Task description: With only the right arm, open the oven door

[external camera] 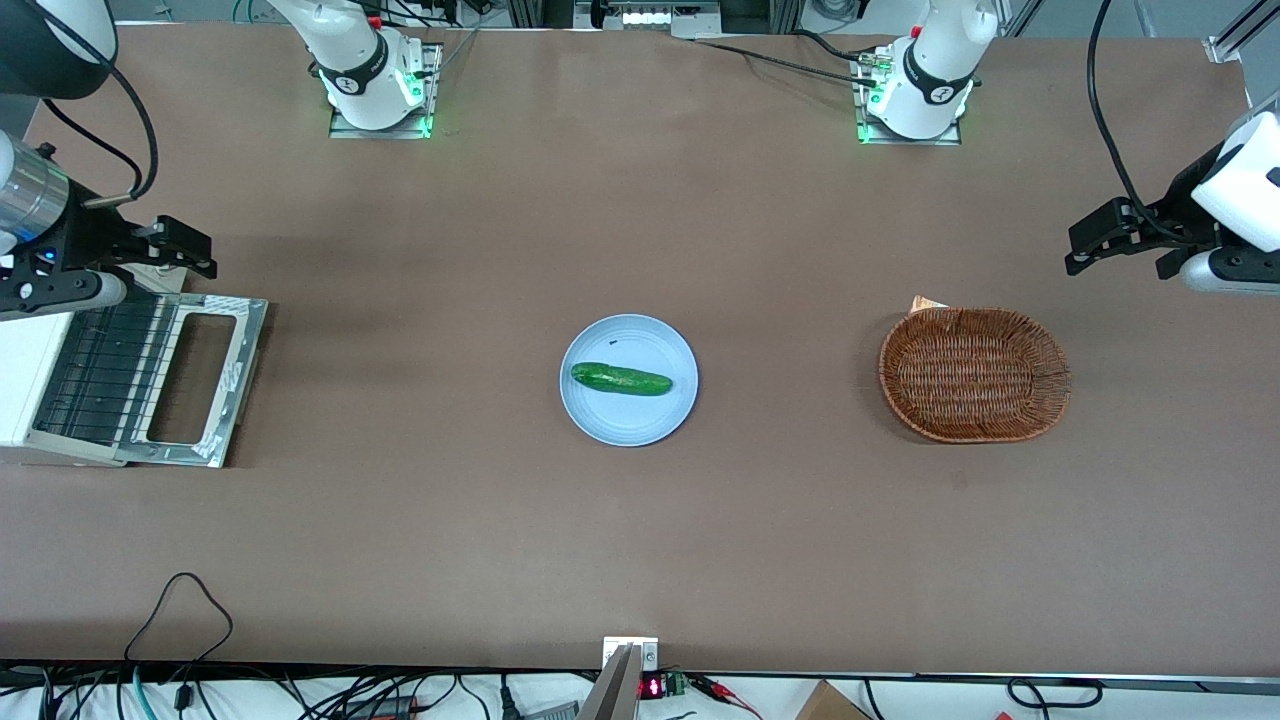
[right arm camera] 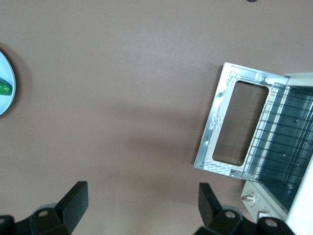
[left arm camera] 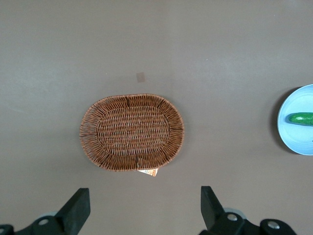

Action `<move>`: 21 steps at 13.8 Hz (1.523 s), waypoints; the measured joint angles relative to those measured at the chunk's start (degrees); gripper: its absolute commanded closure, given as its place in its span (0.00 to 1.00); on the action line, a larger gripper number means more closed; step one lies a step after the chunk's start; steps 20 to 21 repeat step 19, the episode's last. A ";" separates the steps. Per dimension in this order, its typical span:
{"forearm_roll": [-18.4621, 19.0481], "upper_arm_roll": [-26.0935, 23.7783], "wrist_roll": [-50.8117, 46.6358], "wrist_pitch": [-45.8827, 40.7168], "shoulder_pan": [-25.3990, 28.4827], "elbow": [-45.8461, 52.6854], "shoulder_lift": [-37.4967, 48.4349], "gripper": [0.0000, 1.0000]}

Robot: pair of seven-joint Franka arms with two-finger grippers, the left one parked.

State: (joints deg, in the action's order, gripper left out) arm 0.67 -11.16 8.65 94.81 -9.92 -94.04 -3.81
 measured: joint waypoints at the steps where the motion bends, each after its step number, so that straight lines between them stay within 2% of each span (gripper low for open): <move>1: 0.00 0.00 0.27 -0.16 -0.01 0.44 0.00 0.00; 21: 0.18 -0.01 0.63 -0.51 -0.01 0.87 -0.01 0.00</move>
